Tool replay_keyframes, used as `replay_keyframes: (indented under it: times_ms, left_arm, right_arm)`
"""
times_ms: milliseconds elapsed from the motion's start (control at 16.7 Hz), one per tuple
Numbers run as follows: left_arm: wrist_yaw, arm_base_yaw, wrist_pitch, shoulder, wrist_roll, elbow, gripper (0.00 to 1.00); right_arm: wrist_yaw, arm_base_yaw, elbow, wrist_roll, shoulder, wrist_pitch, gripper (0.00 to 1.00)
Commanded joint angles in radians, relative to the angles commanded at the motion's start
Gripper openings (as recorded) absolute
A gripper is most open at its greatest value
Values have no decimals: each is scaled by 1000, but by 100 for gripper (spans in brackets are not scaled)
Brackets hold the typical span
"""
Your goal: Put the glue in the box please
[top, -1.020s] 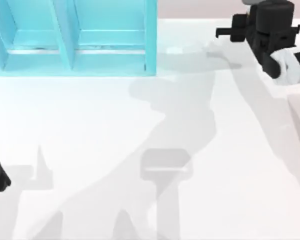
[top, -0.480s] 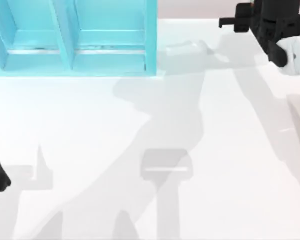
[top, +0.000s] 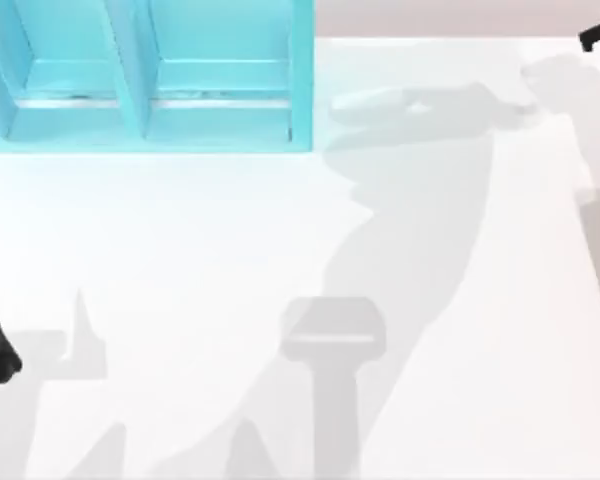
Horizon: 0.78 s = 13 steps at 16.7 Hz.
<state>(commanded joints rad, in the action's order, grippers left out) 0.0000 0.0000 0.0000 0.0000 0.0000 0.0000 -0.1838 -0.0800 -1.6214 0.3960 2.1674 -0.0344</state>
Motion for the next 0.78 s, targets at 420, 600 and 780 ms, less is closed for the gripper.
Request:
replay_keyframes:
  times_ms: [420, 600, 780]
  left_arm:
    - [0, 0, 0, 0, 0, 0, 100]
    - [0, 0, 0, 0, 0, 0, 100]
    - [0, 0, 0, 0, 0, 0, 100]
  right_arm:
    - [-570, -412, 2, 858, -88, 793, 0]
    - [-761, -582, 46, 1245, -91, 1114, 0]
    - [-888, -733, 108, 1554, -77, 1355, 0]
